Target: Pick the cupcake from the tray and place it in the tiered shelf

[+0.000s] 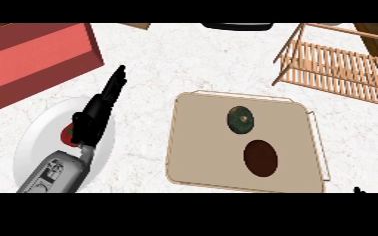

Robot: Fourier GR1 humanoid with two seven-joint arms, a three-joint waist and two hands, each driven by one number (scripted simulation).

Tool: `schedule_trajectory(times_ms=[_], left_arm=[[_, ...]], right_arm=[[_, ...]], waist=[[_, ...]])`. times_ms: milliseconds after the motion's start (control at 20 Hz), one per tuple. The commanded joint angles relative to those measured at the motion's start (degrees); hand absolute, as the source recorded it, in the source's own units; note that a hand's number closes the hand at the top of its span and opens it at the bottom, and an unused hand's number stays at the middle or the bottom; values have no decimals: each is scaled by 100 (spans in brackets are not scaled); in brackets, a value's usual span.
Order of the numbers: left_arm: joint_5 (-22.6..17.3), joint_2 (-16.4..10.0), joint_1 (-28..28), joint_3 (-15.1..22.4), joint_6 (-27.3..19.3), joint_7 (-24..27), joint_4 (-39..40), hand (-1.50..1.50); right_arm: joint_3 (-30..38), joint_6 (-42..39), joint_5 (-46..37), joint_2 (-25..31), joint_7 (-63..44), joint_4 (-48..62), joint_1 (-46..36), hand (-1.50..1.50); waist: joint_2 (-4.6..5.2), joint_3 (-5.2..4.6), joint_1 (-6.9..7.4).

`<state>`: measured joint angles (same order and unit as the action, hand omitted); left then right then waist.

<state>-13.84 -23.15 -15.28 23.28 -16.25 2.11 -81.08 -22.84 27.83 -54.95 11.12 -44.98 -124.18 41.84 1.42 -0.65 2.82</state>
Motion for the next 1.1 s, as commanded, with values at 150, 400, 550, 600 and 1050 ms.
schedule_trajectory(times_ms=[150,400,550,600,1050], left_arm=[[73,176,-49,13,-109,-188,-13,0],[161,213,9,-53,-129,-199,68,0],[114,32,265,-118,97,-25,-70,0],[269,305,26,-160,-112,124,378,0],[182,223,118,-319,43,-181,-37,0]], right_arm=[[-839,-1963,-1972,-876,-2086,-788,-1122,-150],[-1288,-2769,-2545,-1099,-3317,-382,-2475,-150],[-1374,-2742,-2533,-1105,-3809,-64,-3071,-150],[-1297,-2334,-2483,-1106,-3673,485,-3108,-150],[-1028,-2649,-2091,-1109,-4022,736,-3954,-150]], waist=[[-87,32,-72],[-109,47,-153],[-121,51,-130],[-108,55,-220],[-130,59,-238]])
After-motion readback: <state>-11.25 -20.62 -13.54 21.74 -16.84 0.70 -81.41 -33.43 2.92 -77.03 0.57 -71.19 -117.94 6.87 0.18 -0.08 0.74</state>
